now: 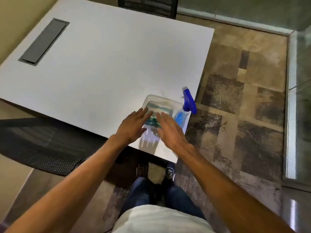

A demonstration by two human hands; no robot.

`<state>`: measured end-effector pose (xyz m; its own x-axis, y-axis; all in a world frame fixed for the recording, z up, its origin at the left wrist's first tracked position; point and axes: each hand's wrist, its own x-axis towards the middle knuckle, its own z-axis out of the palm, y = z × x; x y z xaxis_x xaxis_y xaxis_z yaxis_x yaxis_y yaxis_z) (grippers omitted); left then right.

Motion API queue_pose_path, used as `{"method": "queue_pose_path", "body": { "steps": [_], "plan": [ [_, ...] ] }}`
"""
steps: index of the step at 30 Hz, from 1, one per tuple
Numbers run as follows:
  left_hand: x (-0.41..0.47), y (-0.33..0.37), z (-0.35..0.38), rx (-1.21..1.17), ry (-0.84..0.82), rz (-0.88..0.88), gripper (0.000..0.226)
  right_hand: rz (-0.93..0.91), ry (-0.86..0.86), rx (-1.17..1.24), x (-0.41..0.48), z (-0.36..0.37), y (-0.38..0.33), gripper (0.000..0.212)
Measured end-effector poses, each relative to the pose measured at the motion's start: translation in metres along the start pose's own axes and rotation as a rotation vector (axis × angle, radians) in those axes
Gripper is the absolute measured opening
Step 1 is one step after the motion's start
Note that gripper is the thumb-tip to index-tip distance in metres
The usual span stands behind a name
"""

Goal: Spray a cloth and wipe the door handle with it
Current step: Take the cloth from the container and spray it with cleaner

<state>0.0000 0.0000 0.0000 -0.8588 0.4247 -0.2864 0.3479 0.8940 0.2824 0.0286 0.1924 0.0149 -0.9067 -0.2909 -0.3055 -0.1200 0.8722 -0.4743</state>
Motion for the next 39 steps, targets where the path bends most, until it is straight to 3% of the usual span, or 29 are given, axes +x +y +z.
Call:
{"method": "queue_pose_path", "body": {
  "steps": [6, 13, 17, 22, 29, 33, 36, 39],
  "plan": [
    [0.026, -0.014, 0.003, 0.083, -0.068, 0.021, 0.069, 0.082, -0.031, 0.042, 0.031, 0.011, -0.003, 0.068],
    [0.051, -0.033, -0.008, 0.006, -0.133, 0.127, 0.038, 0.184, 0.021, 0.129, 0.046, 0.023, -0.005, 0.041],
    [0.062, -0.043, -0.016, -0.145, -0.115, 0.151, 0.032, 0.245, 0.056, 0.181, 0.05, 0.025, -0.007, 0.056],
    [0.079, -0.048, -0.035, -0.279, -0.083, 0.185, 0.028, 0.251, 0.095, 0.053, 0.054, 0.021, -0.01, 0.071],
    [0.092, -0.057, -0.077, -0.421, -0.048, 0.257, 0.021, 0.267, 0.222, 0.057, 0.061, -0.006, -0.023, 0.063],
    [0.087, -0.062, -0.094, -0.556, 0.012, 0.232, 0.03, 0.241, 0.316, 0.128, 0.062, -0.029, -0.03, 0.051],
    [0.078, -0.07, -0.105, -0.796, -0.013, 0.167, 0.062, 0.215, 0.334, 0.222, 0.063, -0.051, -0.034, 0.041],
    [0.066, -0.082, -0.108, -1.014, -0.146, 0.101, 0.089, 0.188, 0.263, 0.327, 0.062, -0.072, -0.037, 0.034]
  ]
}}
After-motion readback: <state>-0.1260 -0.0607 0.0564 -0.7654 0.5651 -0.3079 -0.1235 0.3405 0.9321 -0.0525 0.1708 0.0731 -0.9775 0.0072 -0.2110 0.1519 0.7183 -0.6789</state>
